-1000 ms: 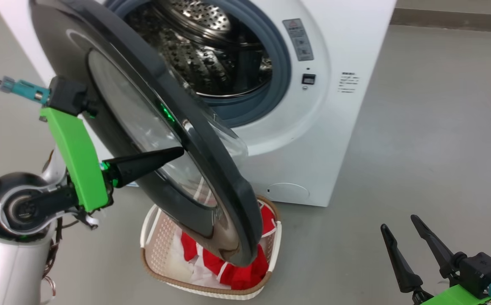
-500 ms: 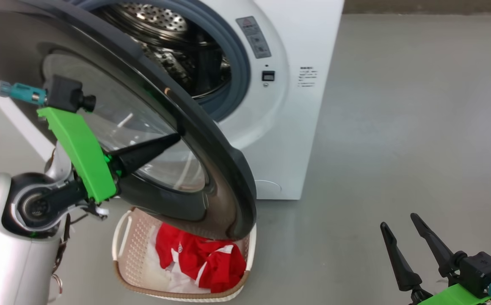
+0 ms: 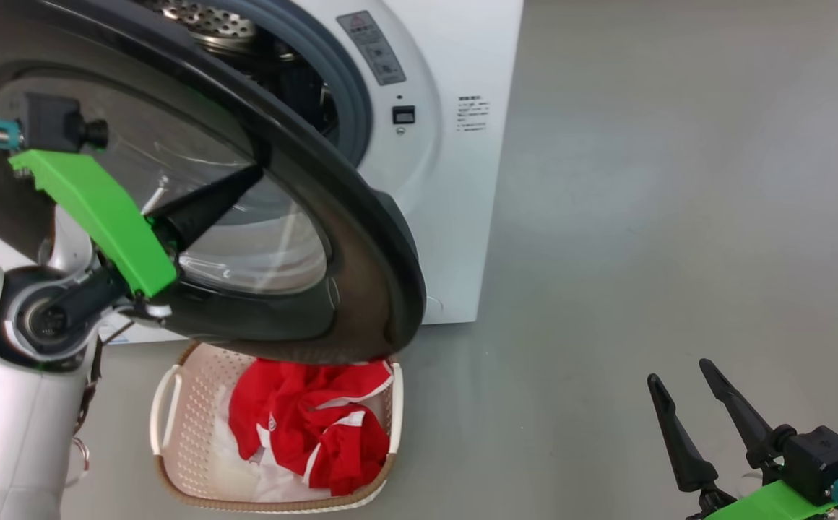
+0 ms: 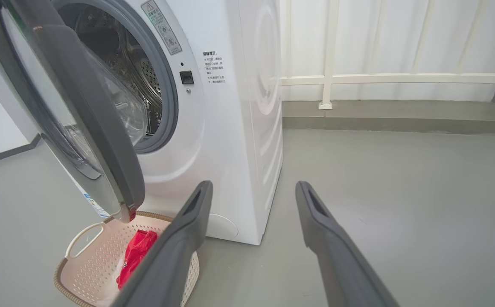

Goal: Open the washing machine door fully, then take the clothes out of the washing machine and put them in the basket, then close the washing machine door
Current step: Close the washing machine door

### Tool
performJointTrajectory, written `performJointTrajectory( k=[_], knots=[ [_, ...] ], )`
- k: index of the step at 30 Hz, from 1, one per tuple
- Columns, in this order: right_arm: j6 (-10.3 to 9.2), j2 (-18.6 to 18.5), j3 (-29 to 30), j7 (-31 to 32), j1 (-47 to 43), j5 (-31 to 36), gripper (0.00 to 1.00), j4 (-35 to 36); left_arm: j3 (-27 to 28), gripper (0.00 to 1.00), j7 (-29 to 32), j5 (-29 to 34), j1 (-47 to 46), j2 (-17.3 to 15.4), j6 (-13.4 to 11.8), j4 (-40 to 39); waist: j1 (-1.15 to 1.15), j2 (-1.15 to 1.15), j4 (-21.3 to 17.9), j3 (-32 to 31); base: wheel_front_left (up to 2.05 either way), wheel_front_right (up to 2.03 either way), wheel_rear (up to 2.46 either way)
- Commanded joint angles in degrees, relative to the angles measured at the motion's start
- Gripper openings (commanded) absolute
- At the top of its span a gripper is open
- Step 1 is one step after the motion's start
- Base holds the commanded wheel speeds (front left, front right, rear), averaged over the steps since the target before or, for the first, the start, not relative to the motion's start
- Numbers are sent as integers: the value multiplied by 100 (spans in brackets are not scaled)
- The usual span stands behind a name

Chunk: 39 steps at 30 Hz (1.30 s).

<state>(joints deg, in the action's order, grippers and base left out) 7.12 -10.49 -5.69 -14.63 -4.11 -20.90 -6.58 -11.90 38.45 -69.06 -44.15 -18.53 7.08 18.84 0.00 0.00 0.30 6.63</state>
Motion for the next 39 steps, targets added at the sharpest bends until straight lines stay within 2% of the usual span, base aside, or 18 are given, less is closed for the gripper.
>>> performJointTrajectory(
  k=[1,17,23,36,37,39],
  knots=[
    [36,-66,-84,-37,241,68,100,148,150,0,-170,31,-369,-261,41,-30,0,0,-107,67,0,0,0],
    [36,73,-88,-37,360,84,100,166,-125,0,-1148,-116,-964,-591,41,855,0,0,-681,281,0,0,0],
    [36,88,-71,-37,357,86,100,166,-263,0,-1337,-203,-1071,-683,41,1042,0,0,-777,280,0,0,0],
    [36,48,-55,-37,284,93,100,156,-730,0,-1657,-517,-880,-832,41,1136,0,0,-525,109,0,0,0],
    [36,35,-60,-37,273,92,100,153,-755,5,-1708,-543,-832,-848,41,1116,0,0,-490,85,0,0,0],
    [36,6,-70,-37,252,87,100,147,-815,23,-1773,-615,-719,-868,41,1046,0,0,-418,47,0,0,0]
  ],
)
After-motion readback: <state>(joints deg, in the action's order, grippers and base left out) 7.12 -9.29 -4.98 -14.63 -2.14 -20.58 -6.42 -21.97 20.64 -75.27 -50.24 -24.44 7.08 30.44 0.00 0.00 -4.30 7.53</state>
